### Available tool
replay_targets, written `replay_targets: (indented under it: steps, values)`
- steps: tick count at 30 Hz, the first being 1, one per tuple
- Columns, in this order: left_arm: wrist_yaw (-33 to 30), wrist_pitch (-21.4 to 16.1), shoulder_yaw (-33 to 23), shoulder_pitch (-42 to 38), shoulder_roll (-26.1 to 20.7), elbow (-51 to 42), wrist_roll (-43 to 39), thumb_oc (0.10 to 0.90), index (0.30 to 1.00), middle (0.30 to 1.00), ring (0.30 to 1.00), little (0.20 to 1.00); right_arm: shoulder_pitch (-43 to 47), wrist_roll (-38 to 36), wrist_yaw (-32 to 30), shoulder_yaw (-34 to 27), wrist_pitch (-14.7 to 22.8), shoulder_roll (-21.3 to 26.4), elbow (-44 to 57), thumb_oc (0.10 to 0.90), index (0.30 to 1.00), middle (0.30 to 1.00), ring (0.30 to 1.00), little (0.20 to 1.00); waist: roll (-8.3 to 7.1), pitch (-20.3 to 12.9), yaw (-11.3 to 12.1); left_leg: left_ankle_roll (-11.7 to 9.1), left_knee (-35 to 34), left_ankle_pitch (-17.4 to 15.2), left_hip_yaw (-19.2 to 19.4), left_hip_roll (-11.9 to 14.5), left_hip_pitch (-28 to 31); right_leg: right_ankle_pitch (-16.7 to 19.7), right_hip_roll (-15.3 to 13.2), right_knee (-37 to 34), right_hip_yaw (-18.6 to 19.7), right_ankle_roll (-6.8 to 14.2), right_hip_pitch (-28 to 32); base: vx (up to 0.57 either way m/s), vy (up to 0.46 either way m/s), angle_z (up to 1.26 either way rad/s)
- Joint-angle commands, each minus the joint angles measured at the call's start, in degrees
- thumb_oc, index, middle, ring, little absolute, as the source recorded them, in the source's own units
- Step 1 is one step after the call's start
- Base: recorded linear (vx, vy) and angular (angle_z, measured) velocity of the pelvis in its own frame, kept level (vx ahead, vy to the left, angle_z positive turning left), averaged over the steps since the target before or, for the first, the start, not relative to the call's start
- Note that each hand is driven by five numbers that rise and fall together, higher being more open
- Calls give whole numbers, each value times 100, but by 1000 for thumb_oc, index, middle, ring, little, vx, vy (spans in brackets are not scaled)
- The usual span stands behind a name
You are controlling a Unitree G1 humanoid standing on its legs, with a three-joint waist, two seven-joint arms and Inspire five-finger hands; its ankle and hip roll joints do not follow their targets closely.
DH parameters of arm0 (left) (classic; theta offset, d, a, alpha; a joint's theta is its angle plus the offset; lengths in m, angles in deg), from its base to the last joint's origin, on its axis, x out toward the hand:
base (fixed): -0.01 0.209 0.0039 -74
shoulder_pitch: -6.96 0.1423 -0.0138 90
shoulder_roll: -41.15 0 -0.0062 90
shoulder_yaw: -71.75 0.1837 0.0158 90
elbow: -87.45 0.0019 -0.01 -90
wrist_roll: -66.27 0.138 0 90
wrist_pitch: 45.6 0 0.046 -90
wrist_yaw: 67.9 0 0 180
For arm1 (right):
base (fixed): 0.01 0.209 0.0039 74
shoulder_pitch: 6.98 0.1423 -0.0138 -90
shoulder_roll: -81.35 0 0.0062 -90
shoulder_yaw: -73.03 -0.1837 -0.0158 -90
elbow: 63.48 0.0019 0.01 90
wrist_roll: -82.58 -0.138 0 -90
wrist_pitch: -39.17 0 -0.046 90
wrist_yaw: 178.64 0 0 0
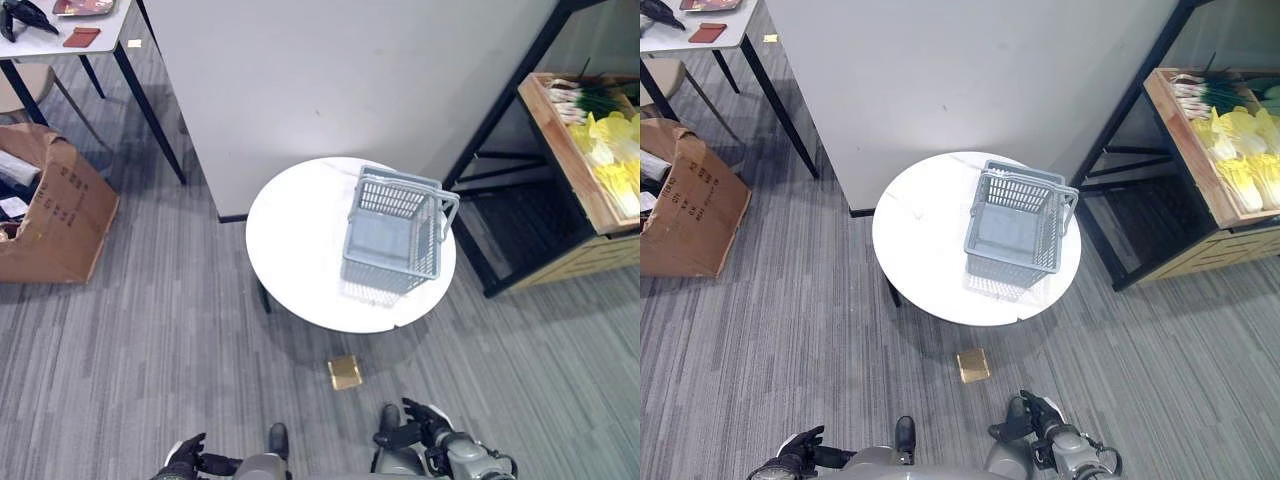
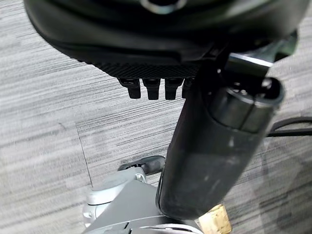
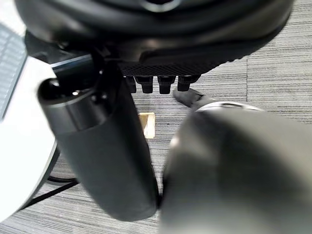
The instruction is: Get the vegetables into the basket
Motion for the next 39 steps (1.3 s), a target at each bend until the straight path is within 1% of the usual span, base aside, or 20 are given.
replay_targets:
  steps: [1, 8, 9, 11, 13, 14, 15, 16, 17, 18, 19, 20, 21, 24, 26, 30, 31, 34, 37, 39]
  values:
    - [51, -9, -94, 46, 194, 209, -46, 900, 1000, 1000, 1000, 1000, 237, -23, -91, -52, 141, 477, -220, 900, 1000, 1000, 1000, 1000, 213, -49, 34, -534, 529, -91, -338, 800, -373, 123, 337, -23, -13, 140, 160, 156, -277, 26]
    - [-62, -49, 3, 51, 364, 131, -142, 900, 1000, 1000, 1000, 1000, 273, 184, -409, -78, 168, 722, -309, 900, 1000, 1000, 1000, 1000, 384, -137, 77, -721, -21, 289, -418, 1056, -361, 42, 503, -233, -265, 126, 185, 49, -131, 11]
    - [-243, -102, 73, 32, 413, -3, -175, 900, 1000, 1000, 1000, 1000, 472, 428, -830, -101, 250, 923, -201, 900, 1000, 1000, 1000, 1000, 425, -94, 94, -737, -99, 351, -423, 1075, -420, 48, 503, -233, -277, 148, 104, -23, -47, 1]
    - [-355, -144, 130, 52, 450, -80, -152, 900, 1000, 1000, 1000, 1000, 622, 638, -1088, -125, 293, 1101, -78, 900, 1000, 1000, 1000, 1000, 450, -66, 106, -744, -160, 392, -416, 1087, -439, 73, 503, -233, -266, 158, 64, -39, -3, 1]
    - [-520, -233, 242, 81, 477, -213, -242, 900, 1000, 1000, 1000, 1000, 1022, 1563, -1743, 81, 345, 1650, 771, 900, 1000, 1000, 1000, 1000, 457, 28, 84, -747, -274, 470, -357, 1074, -504, 157, 488, -233, -176, 195, -81, -55, 31, 0]
    - [-521, -233, 243, 80, 480, -213, -242, 900, 1000, 1000, 1000, 1000, 1018, 1567, -1743, 78, 338, 1653, 781, 900, 1000, 1000, 1000, 1000, 460, 29, 86, -748, -274, 469, -356, 1076, -503, 157, 490, -233, -174, 195, -81, -39, 29, -9]
    - [-558, -257, 264, 62, 478, -237, -245, 900, 1000, 1000, 1000, 1000, 1112, 1994, -1919, 213, 318, 1845, 1200, 900, 1000, 1000, 1000, 1000, 456, 59, 72, -748, -299, 482, -346, 1068, -526, 183, 481, -233, -150, 205, -130, -53, 45, -12]
    - [-623, -251, 304, 7, 451, -255, -183, 900, 1000, 1000, 1000, 1000, 1429, 2724, -2170, 429, 256, 2310, 2267, 900, 1000, 1000, 1000, 1000, 422, 109, 54, -752, -317, 482, -334, 1055, -600, 228, 454, -233, -113, 233, -234, -53, 45, -10]
    - [-624, -250, 305, 4, 456, -254, -182, 900, 1000, 1000, 1000, 1000, 1418, 2727, -2160, 420, 241, 2320, 2292, 900, 1000, 1000, 1000, 1000, 428, 109, 54, -752, -317, 480, -334, 1056, -602, 227, 455, -233, -114, 233, -235, -66, 52, -11]
    - [-659, -244, 261, -39, 440, -249, -192, 900, 1000, 1000, 1000, 1000, 1523, 2873, -2203, 330, 280, 2561, 3291, 900, 1000, 1000, 1000, 1000, 388, 151, 30, -754, -317, 471, -329, 1045, -663, 266, 425, -233, -91, 244, -297, -31, 25, -7]
    - [-659, -244, 262, -42, 442, -247, -191, 900, 1000, 1000, 1000, 1000, 1516, 2874, -2197, 323, 272, 2566, 3306, 900, 1000, 1000, 1000, 1000, 389, 152, 31, -754, -317, 471, -330, 1044, -664, 266, 425, -233, -91, 245, -297, -48, 51, -6]
    - [-618, -191, 233, -62, 410, -237, -161, 900, 1000, 1000, 1000, 1000, 1838, 3309, -2194, 459, 287, 2945, 4209, 900, 1000, 1000, 1000, 1000, 356, 179, 39, -749, -317, 451, -321, 1032, -693, 288, 391, -233, -81, 264, -333, 0, 0, 0]
    - [-618, -190, 230, -67, 414, -236, -160, 900, 1000, 1000, 1000, 1000, 1837, 3311, -2188, 456, 279, 2951, 4222, 900, 1000, 1000, 1000, 1000, 360, 183, 36, -749, -317, 450, -322, 1032, -693, 287, 391, -233, -82, 264, -332, -29, 42, 1]
    - [-577, -182, 291, -136, 346, -243, -111, 900, 1000, 1000, 1000, 1000, 2682, 3534, -2205, 809, 339, 3223, 4758, 900, 1000, 1000, 1000, 1000, 326, 251, 127, -758, -317, 455, -360, 996, -790, 335, 327, -233, -120, 293, -387, -43, 25, 2]
    - [-604, -160, 302, -192, 291, -236, -180, 900, 1000, 1000, 1000, 1000, 3463, 3432, -2180, 1163, 382, 3101, 5075, 900, 1000, 1000, 1000, 1000, 295, 332, 247, -770, -317, 486, -397, 967, -898, 371, 290, -233, -147, 296, -449, -57, 26, 9]
    - [-634, -146, 302, -237, 239, -229, -334, 900, 1000, 1000, 1000, 1000, 4351, 3328, -2179, 1487, 330, 2949, 4978, 900, 1000, 1000, 1000, 1000, 260, 389, 389, -771, -317, 517, -440, 955, -973, 382, 267, -233, -198, 291, -468, -31, 1, 10]
    - [-653, -156, 323, -260, 198, -215, -388, 900, 1000, 1000, 1000, 1000, 4892, 3184, -2197, 1681, 287, 2834, 4650, 900, 1000, 1000, 1000, 1000, 235, 428, 470, -778, -317, 539, -463, 943, -1018, 390, 269, -233, -216, 278, -477, -24, -10, 12]
    - [-677, -179, 366, -267, 151, -207, -452, 900, 1000, 1000, 1000, 1000, 5536, 3072, -2293, 1889, 197, 2767, 4067, 900, 1000, 1000, 1000, 1000, 207, 481, 557, -790, -317, 572, -507, 950, -1093, 394, 275, -233, -246, 264, -504, -9, -13, 17]
    - [-702, -202, 413, -289, 138, -227, -546, 900, 1000, 1000, 1000, 1000, 5822, 2993, -2398, 1942, 142, 2699, 3673, 900, 1000, 1000, 1000, 1000, 186, 503, 601, -800, -317, 594, -547, 948, -1153, 390, 289, -233, -266, 256, -528, 0, -14, 11]
    - [-693, -233, 503, -285, 117, -267, -622, 900, 1000, 1000, 1000, 1000, 6145, 2916, -2539, 2002, 53, 2674, 2999, 900, 1000, 1000, 1000, 1000, 178, 532, 677, -801, -317, 617, -612, 960, -1210, 376, 302, -233, -290, 245, -543, 10, -21, 14]
